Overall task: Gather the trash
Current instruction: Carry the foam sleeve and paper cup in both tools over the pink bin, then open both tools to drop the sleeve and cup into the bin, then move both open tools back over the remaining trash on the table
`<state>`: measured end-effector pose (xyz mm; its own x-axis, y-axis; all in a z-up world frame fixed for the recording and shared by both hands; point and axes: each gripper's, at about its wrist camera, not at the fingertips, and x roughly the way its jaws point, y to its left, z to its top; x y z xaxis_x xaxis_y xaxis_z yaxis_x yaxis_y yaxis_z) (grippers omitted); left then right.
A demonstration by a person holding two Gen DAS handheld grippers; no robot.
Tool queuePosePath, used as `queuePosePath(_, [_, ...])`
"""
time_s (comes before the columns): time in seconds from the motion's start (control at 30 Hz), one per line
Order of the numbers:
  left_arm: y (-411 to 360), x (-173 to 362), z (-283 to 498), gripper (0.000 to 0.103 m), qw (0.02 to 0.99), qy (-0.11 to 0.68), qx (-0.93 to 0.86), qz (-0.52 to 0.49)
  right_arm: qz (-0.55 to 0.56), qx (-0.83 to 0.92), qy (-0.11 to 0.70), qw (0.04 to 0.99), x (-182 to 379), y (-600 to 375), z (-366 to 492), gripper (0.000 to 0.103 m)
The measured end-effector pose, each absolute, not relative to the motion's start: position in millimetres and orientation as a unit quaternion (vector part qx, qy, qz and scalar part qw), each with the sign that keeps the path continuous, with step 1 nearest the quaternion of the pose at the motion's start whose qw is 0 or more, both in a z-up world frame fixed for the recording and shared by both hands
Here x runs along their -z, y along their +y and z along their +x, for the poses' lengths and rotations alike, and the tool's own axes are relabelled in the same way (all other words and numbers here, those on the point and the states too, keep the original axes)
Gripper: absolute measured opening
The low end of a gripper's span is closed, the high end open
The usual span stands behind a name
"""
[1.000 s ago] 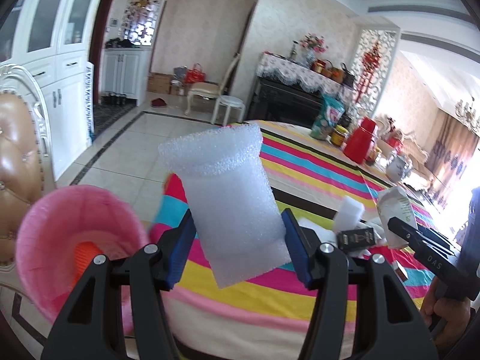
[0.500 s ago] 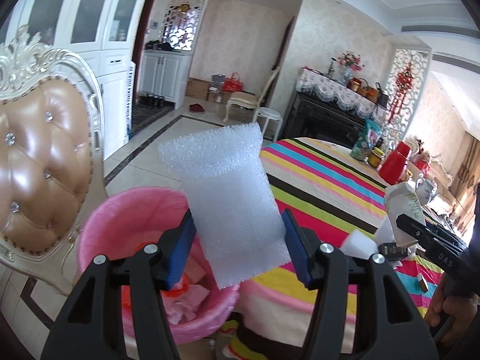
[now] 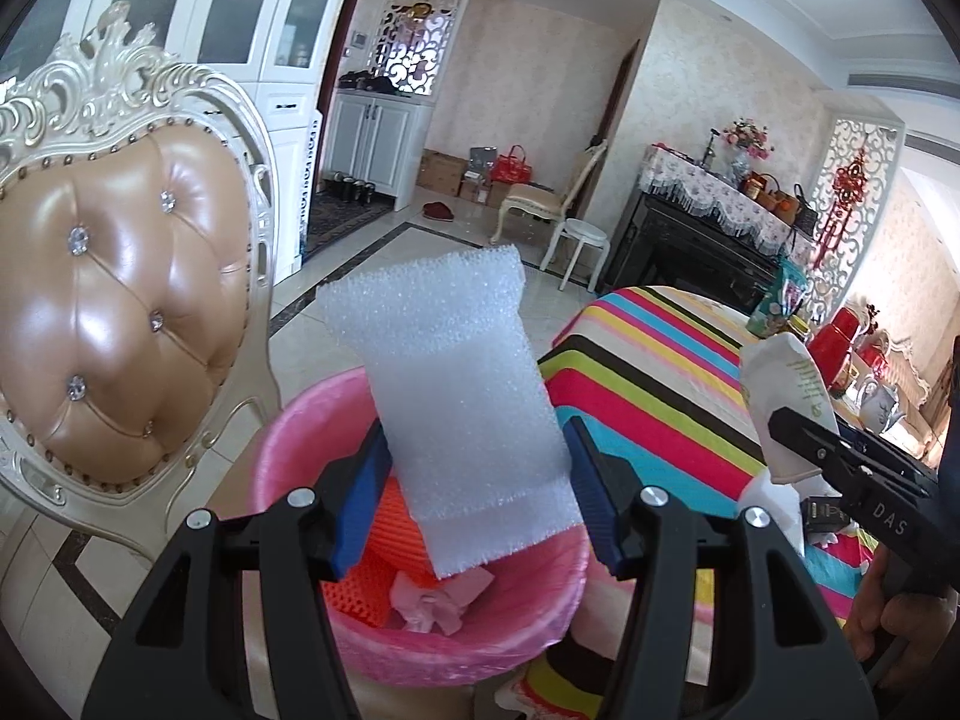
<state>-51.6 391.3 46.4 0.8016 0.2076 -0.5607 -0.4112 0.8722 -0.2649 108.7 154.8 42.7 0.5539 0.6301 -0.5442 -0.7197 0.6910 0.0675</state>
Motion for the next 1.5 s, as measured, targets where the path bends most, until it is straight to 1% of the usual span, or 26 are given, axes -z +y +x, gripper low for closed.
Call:
queuePosePath(0.37, [414,-37,-62,0.057,0.923,0.271,-0.182,-0.206,-0.099,-0.411,0.290,0.859,-25,208,107,0.038])
queuePosePath(0.43, [418,-36,-63,0.061,0.921,0.272,-0.182,-0.211,-0.102,-0.414,0.292,0.856,-22,217,107,0.038])
queuePosePath(0.47, [420,-36,-63,0.066,0.921,0.271,-0.182,-0.213,-0.103,-0.415,0.292,0.855,-21,220,107,0.039])
queuePosePath(0.6, [425,-37,-65,0.070,0.920,0.268,-0.187,-0.217,-0.109,-0.425,0.292,0.850,-17,234,105,0.040])
queuePosePath(0.73, [430,-39,-71,0.070,0.919,0.261,-0.193,-0.223,-0.117,-0.435,0.295,0.843,-11,247,103,0.045])
queuePosePath(0.8, [433,-39,-74,0.070,0.919,0.258,-0.195,-0.225,-0.120,-0.433,0.297,0.842,-8,250,104,0.050])
queuePosePath(0.87, [434,-39,-75,0.070,0.919,0.258,-0.196,-0.226,-0.122,-0.430,0.297,0.844,-7,251,104,0.062])
queuePosePath(1.17, [430,-39,-70,0.070,0.921,0.259,-0.188,-0.223,-0.116,-0.419,0.292,0.852,-10,235,110,0.062])
queuePosePath(1.5, [405,-40,-49,0.070,0.927,0.265,-0.162,-0.212,-0.098,-0.383,0.291,0.871,-13,184,125,0.062])
